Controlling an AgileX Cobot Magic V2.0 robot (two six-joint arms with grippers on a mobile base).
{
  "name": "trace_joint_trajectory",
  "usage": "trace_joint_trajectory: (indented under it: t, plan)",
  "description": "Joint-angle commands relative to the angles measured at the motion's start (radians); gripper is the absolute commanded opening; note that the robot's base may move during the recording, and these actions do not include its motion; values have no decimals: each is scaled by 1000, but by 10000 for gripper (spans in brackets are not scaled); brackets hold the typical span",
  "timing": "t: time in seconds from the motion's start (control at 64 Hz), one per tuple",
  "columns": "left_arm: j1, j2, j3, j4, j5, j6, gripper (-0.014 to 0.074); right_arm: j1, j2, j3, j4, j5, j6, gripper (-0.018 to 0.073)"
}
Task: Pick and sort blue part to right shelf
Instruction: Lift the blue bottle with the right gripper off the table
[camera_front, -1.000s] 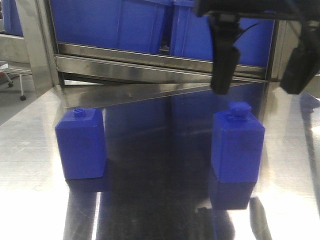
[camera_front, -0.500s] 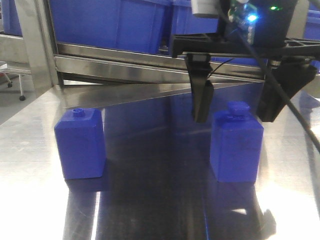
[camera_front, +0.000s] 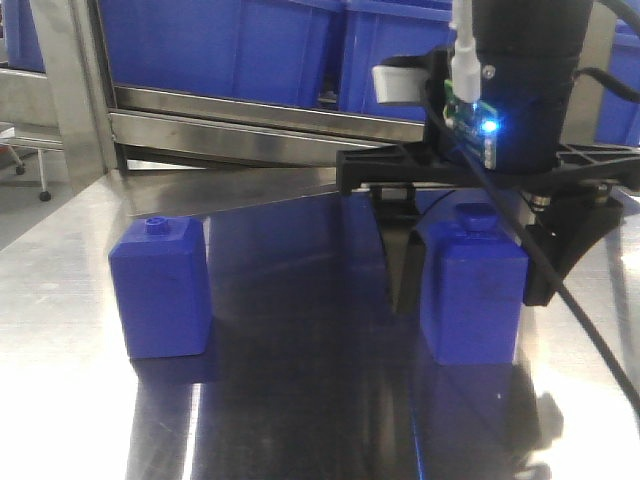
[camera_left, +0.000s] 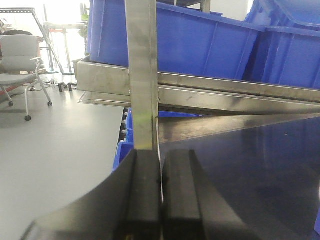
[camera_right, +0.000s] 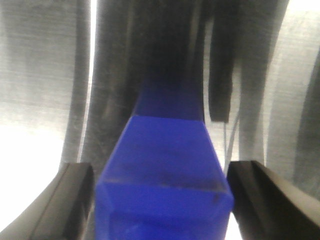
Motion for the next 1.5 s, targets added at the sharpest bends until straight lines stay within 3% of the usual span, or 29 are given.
trace_joint_trajectory:
  t: [0.0, 0.219, 0.437, 0.781, 0.937, 1.171, 1.484]
  plan:
    - [0, -23, 24, -2, -81, -5, 124, 0, -38, -21, -1, -17, 2, 610]
    - [0, -23, 24, -2, -81, -5, 124, 0, -38, -21, -1, -20, 10, 596]
    - [0, -23, 24, -2, -81, -5, 124, 0, -38, -21, -5, -26, 14, 420]
    - [0, -23, 24, -2, -81, -5, 124, 0, -106, -21, -33, -19, 5, 414]
    - [0, -23, 24, -2, -81, -5, 124, -20, -217, 18, -83, -45, -95, 414]
    - [0, -23, 24, -2, -81, -5, 124, -139, -413, 221, -43, -183, -295, 414]
    - [0, -23, 24, -2, -81, -5, 124, -397, -679, 468, -1, -456, -497, 414]
